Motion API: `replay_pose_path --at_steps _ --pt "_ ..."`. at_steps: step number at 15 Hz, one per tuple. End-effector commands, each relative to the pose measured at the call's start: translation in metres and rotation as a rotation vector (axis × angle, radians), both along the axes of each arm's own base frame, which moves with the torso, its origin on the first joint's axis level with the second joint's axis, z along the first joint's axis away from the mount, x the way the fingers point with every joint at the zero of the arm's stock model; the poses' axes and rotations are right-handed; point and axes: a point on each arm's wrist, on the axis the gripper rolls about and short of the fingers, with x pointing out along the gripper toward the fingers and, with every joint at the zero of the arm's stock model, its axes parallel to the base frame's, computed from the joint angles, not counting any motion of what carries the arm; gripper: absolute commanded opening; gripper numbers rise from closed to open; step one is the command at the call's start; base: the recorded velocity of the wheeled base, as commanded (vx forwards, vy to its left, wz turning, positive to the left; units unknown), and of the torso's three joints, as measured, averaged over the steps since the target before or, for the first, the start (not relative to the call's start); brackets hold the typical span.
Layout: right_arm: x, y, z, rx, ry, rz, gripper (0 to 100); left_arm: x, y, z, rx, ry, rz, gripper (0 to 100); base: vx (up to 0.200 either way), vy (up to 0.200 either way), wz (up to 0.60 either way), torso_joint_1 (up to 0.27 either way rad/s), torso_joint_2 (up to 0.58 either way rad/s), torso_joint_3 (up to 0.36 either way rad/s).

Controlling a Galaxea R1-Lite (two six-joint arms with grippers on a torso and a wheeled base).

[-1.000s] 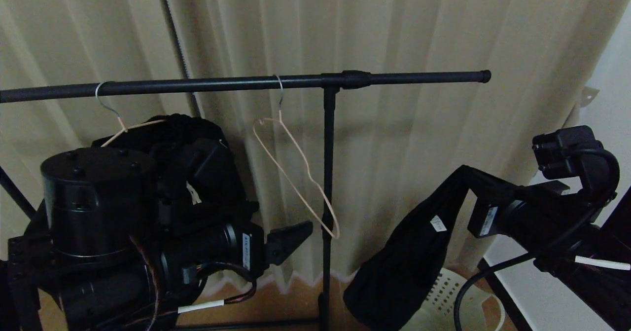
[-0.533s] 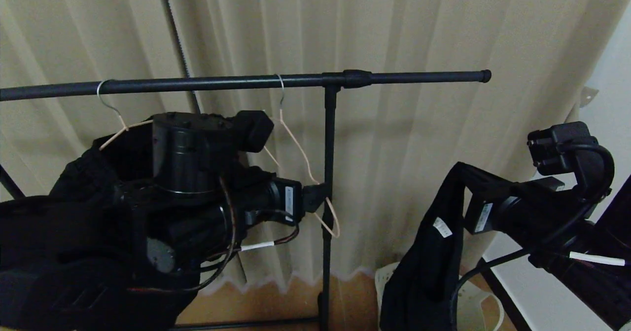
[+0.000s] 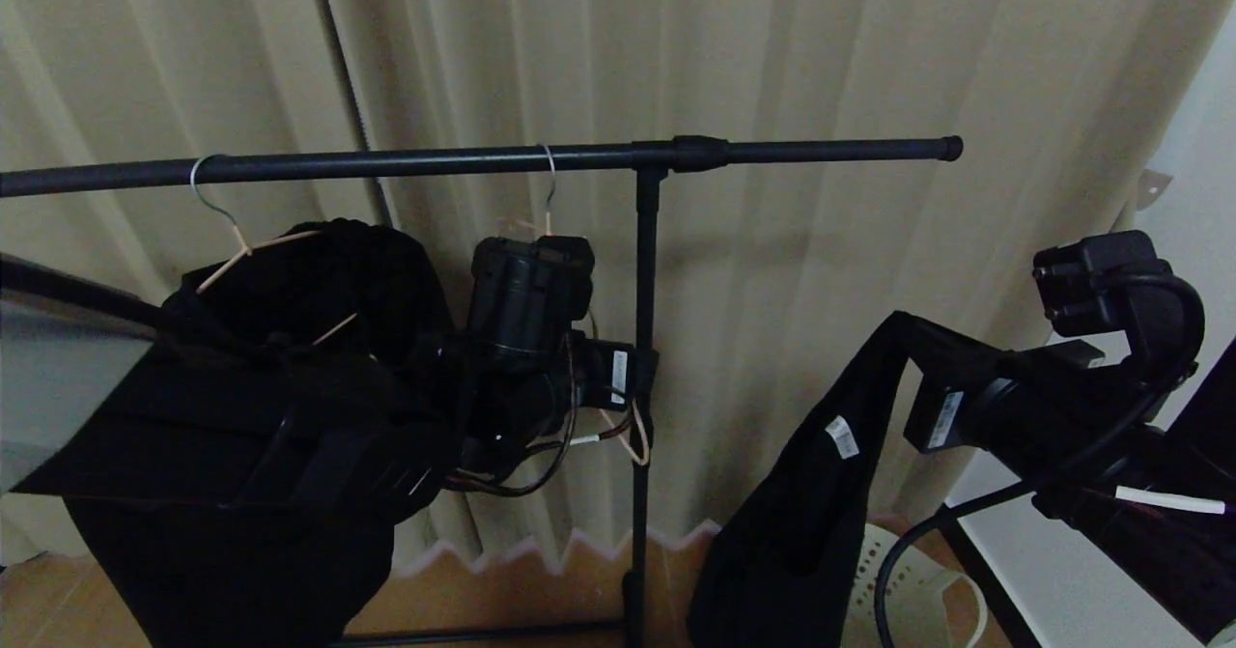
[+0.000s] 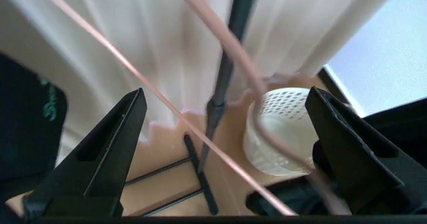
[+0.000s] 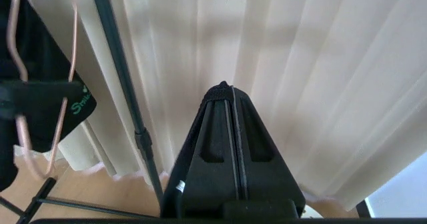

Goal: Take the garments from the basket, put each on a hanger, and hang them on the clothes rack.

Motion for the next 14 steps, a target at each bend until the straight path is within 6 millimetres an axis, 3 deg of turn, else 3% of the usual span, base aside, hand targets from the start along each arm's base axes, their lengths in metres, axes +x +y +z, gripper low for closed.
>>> replay_pose_path --at_steps 1,5,14 --pt "0.001 0.001 -0.001 -0.003 0.004 0.000 0 -0.010 0.014 0.011 0.005 0.003 0.015 100 0.000 0.000 0.00 0.000 0.00 0.000" --pt "0.002 0.002 -0.004 -0.008 0.012 0.000 0 -0.021 0.036 0.032 -0.007 -0.038 0.057 100 0.000 0.000 0.00 0.000 0.00 0.000" --pt "0.002 0.002 -0.004 -0.009 0.013 0.000 0 -0.018 0.037 0.040 0.034 -0.085 0.100 100 0.000 0.000 0.00 0.000 0.00 0.000"
